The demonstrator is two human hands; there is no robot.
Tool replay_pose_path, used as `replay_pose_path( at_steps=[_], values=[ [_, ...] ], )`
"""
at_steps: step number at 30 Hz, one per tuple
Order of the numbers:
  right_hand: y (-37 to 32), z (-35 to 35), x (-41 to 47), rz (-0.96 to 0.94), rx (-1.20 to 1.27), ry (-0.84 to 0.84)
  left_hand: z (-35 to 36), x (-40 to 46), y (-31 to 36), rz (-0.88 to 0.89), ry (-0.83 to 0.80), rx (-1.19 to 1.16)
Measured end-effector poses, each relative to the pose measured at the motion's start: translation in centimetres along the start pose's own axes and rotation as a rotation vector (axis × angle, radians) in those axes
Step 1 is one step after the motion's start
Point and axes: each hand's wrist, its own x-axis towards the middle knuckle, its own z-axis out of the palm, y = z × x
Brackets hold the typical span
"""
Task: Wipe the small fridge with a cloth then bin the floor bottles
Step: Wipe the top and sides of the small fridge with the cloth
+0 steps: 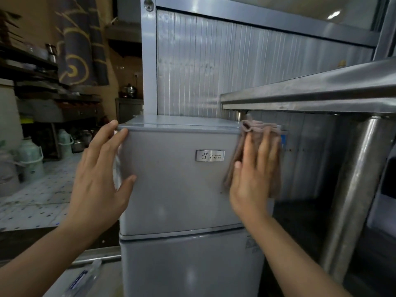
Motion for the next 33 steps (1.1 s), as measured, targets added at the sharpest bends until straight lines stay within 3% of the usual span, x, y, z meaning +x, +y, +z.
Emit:
replay_pose_path(
  at_steps=[4, 9, 15, 19, 22, 24, 26, 29, 33],
  values=[
    [-4.8, 2.1, -1.9, -0.048, 0.061, -0.001, -0.4, 0.2, -0.2, 0.023, 0.001, -0.018],
    [-1.4, 0.1, -0.9, -0.281, -0.084, -0.093, -1.0, 0.4, -0.6, 0.041, -0.017, -0.046],
    [-5.0, 1.8, -1.6, -0.096, -0.045, -0.035, -1.5, 0.5, -1.9, 0.075, -0.061, -0.086],
    [-9.3, 3.8, -2.7, -0.299, -0.125, -0.055, -1.5, 0.3, -2.2, 0.102, -0.095, -0.123],
    [-8.6, 3.4, -2.3, -0.436, -0.231, -0.086, -1.5, 0.1, -2.5, 0.109, -0.104, -0.091],
    [-5.7, 2.3, -1.8, -0.389, -0.302, -0.066, -1.6, -0.3, -2.6, 0.1, -0.118, -0.066],
    [-3.3, 1.3, -1.8, -0.192, -0.288, -0.031, -1.8, -0.8, -2.9, 0.082, -0.15, -0.057],
    [-4.1, 1.8, -2.3, -0.059, -0.218, -0.004, -2.0, -1.4, -3.2, 0.004, -0.179, -0.144],
    [-9.4, 3.9, -2.5, -0.353, -0.23, -0.059, -2.6, -2.0, -3.4, -0.071, -0.19, -0.286]
  ],
)
